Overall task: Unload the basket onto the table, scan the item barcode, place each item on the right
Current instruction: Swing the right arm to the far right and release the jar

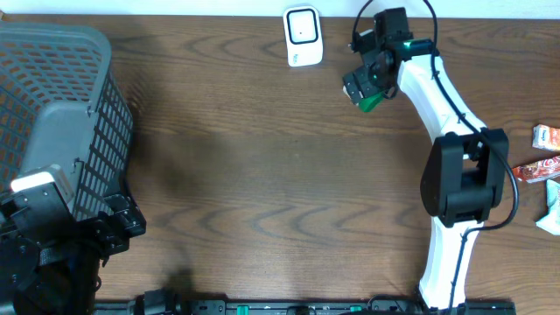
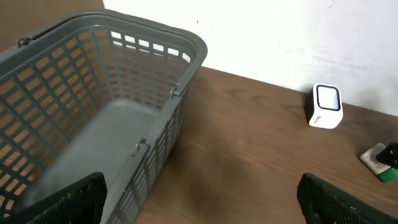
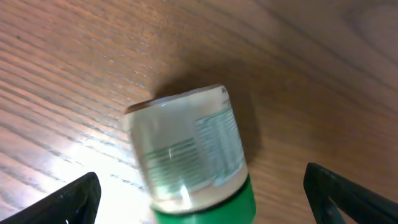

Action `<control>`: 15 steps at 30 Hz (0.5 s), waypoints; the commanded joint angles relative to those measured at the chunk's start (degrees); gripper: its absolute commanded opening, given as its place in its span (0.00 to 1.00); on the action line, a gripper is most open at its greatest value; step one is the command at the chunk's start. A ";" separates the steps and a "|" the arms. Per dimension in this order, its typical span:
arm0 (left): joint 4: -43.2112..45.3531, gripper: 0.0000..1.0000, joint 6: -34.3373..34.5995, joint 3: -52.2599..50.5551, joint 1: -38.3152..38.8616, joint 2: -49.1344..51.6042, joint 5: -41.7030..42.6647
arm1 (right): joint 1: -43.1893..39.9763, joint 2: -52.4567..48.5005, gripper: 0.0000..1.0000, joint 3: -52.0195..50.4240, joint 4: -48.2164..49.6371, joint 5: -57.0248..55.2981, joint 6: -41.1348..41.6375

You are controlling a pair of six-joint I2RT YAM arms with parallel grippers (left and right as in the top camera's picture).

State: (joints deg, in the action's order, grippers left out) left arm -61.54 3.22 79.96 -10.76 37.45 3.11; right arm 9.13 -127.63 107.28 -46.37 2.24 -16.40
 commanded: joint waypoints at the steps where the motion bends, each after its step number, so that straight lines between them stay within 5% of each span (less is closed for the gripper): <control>1: 0.02 0.98 0.50 -0.04 0.20 -0.11 0.55 | -0.46 -3.74 0.99 0.59 1.22 4.66 -2.49; 7: 0.02 0.98 0.50 -0.04 0.20 -0.11 0.55 | -0.39 -7.48 0.99 0.59 2.05 7.30 -2.45; 15: 0.02 0.98 0.50 -0.04 0.20 -0.11 0.55 | -0.48 -7.61 0.65 2.97 1.01 6.62 1.18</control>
State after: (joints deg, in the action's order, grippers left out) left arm -61.54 3.22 79.96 -10.76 37.45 3.11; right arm 8.54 -135.26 107.57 -44.58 8.10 -17.67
